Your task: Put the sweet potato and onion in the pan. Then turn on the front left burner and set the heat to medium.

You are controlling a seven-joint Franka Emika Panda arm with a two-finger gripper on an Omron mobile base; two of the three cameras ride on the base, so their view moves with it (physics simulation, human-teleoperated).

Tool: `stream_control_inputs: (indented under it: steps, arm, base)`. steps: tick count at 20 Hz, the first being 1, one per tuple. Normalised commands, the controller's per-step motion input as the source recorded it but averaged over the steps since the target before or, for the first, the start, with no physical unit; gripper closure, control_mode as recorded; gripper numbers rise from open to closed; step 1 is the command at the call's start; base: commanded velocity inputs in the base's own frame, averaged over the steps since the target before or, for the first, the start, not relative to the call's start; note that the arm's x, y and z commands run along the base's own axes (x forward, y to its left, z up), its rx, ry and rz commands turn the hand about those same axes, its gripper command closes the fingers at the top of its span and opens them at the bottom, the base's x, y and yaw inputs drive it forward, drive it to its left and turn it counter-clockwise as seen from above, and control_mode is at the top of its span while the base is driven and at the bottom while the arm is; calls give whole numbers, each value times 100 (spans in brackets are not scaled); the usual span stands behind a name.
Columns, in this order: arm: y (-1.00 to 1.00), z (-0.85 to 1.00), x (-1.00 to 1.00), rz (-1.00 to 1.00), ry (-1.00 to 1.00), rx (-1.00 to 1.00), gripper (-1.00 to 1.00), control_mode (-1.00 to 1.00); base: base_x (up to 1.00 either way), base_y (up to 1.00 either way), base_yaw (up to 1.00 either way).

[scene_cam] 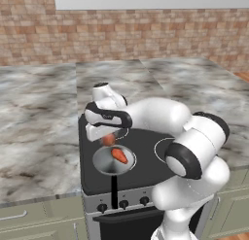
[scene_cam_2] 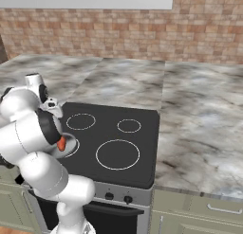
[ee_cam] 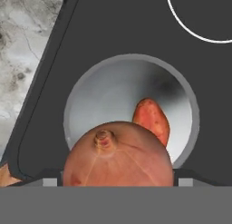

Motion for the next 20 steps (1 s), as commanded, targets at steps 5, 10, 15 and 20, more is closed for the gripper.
stream_control_inputs:
  steps: [5, 10, 15, 20]
  arm:
    - [1, -13, 0, 4, -8, 6, 100, -100]
    - [0, -10, -6, 3, -5, 13, 100, -100]
    - [0, -2, -12, 1, 0, 5, 100, -100]
    - [0, -7, -13, 1, 0, 0, 100, -100]
  base:
    - [0, 0, 0]
    - [0, 0, 0]
    - [0, 0, 0]
    - [0, 0, 0]
